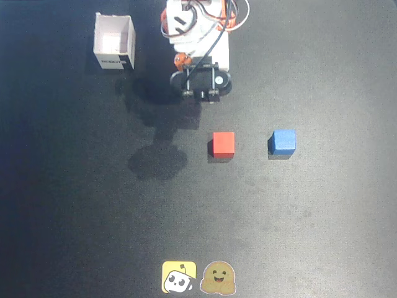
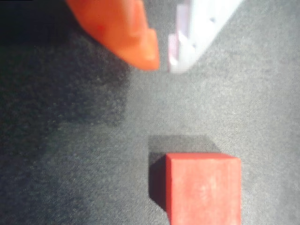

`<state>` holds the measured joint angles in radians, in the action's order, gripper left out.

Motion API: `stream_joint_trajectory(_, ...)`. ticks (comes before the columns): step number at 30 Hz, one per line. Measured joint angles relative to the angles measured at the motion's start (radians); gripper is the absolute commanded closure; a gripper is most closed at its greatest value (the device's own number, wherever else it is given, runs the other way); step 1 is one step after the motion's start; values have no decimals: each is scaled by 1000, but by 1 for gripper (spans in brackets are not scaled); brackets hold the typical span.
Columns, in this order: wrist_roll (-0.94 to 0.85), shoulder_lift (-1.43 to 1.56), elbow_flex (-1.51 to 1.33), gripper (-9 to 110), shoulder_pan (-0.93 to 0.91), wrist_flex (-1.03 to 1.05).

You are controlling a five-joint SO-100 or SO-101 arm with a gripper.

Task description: Put the red cube on top of the blue cube.

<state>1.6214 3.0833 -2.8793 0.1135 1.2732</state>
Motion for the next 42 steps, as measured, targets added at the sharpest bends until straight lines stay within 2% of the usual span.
stream_joint_trajectory(42, -5, 0, 0, 101, 0, 0)
